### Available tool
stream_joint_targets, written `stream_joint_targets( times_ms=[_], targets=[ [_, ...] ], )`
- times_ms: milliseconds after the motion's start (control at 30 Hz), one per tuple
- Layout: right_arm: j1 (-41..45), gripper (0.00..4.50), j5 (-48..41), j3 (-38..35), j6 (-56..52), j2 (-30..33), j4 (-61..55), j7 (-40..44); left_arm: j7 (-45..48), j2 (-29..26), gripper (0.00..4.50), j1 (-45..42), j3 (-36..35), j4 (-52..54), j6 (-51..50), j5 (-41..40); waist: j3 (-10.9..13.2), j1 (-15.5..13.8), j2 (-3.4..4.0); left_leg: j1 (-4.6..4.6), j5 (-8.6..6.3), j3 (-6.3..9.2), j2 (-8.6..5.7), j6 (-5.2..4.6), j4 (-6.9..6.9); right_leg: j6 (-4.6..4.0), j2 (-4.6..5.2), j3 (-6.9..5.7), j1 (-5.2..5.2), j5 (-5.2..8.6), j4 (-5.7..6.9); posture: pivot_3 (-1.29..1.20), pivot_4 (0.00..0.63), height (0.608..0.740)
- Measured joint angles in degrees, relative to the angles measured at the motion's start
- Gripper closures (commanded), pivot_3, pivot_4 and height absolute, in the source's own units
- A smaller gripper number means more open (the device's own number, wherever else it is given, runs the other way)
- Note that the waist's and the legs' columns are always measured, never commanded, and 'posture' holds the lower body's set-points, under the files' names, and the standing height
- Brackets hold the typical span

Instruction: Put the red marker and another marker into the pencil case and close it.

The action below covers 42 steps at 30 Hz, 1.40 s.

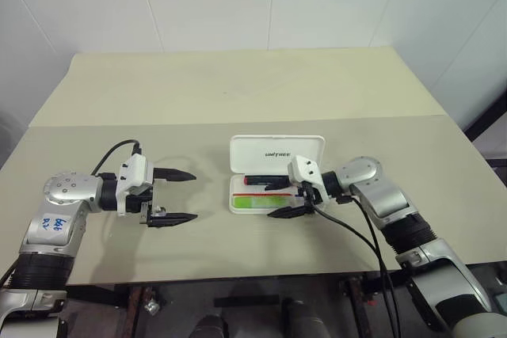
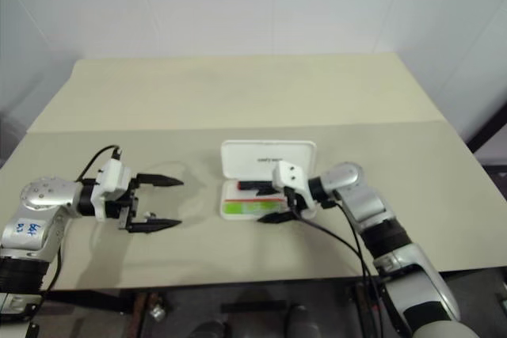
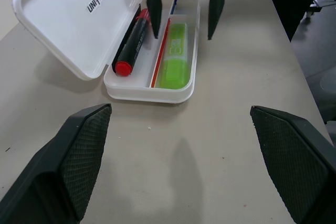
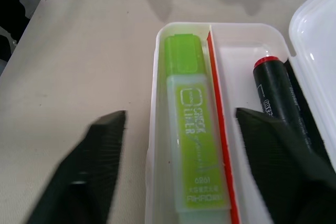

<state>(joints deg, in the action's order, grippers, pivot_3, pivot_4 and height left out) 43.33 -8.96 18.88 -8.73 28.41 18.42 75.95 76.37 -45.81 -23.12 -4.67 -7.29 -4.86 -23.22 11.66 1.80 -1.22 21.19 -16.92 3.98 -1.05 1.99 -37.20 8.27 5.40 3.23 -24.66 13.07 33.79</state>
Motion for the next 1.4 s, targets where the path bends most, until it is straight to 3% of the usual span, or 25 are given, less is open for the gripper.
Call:
stream_joint_targets(
  times_ms=[267, 467, 667, 967, 1400],
  targets=[
    [-0.51, 0.06, -2.86, -2.26, -0.32, 0.01, -5.05, 0.04, 0.0, 0.04, 0.0, -0.47, 0.0, -0.04, 0.03, 0.0, 0.0, 0.01, 0.0, 0.0, -0.01, 0.0, 0.01, 0.01, 0.04, 0.0, 0.0, 0.0, -0.02, 0.0, -0.02, 0.0, 0.15, 0.74],
    [-13.87, 0.06, -12.88, -9.66, -7.43, 5.19, -21.82, 0.12, -2.88, -0.01, 0.0, 4.56, -2.69, 1.03, -0.03, -0.08, 0.0, -0.31, 0.0, 0.09, -0.1, 0.05, -0.01, 0.01, 0.04, -0.03, 0.05, -0.03, 0.01, 0.05, -0.15, 0.0, 0.15, 0.74],
    [-19.69, 0.06, -17.53, -18.11, -11.5, 8.96, -31.19, -5.4, -9.9, 0.17, 0.0, 10.98, -6.94, 2.63, 1.21, 0.79, 0.0, -0.1, 0.0, -0.12, -0.11, 0.01, 0.12, 0.03, 0.04, -0.12, -0.05, -0.04, 0.04, 0.1, -0.22, 0.0, 0.15, 0.74],
    [-26.69, 0.06, -18.18, -30.85, -11.05, 15.06, -31.16, -11.59, -28.04, 7.36, 0.0, 22.89, -12.83, 11.47, -1.06, 1.83, -0.02, -0.34, -0.03, -0.09, -0.11, 0.0, 0.06, 0.04, 0.02, -0.07, 0.05, -0.02, 0.1, 0.07, -0.29, 0.0, 0.15, 0.74],
    [-28.27, 0.06, -18.23, -29.91, -10.11, 13.98, -31.77, -15.1, -46.36, 17.05, 0.0, 29.03, -13.34, 18.48, -5.84, 5.14, -0.03, -0.32, -0.05, -0.17, -0.11, -0.02, 0.06, 0.04, -0.04, -0.08, 0.0, 0.01, 0.17, 0.07, -0.25, 0.0, 0.15, 0.74]
  ],
)
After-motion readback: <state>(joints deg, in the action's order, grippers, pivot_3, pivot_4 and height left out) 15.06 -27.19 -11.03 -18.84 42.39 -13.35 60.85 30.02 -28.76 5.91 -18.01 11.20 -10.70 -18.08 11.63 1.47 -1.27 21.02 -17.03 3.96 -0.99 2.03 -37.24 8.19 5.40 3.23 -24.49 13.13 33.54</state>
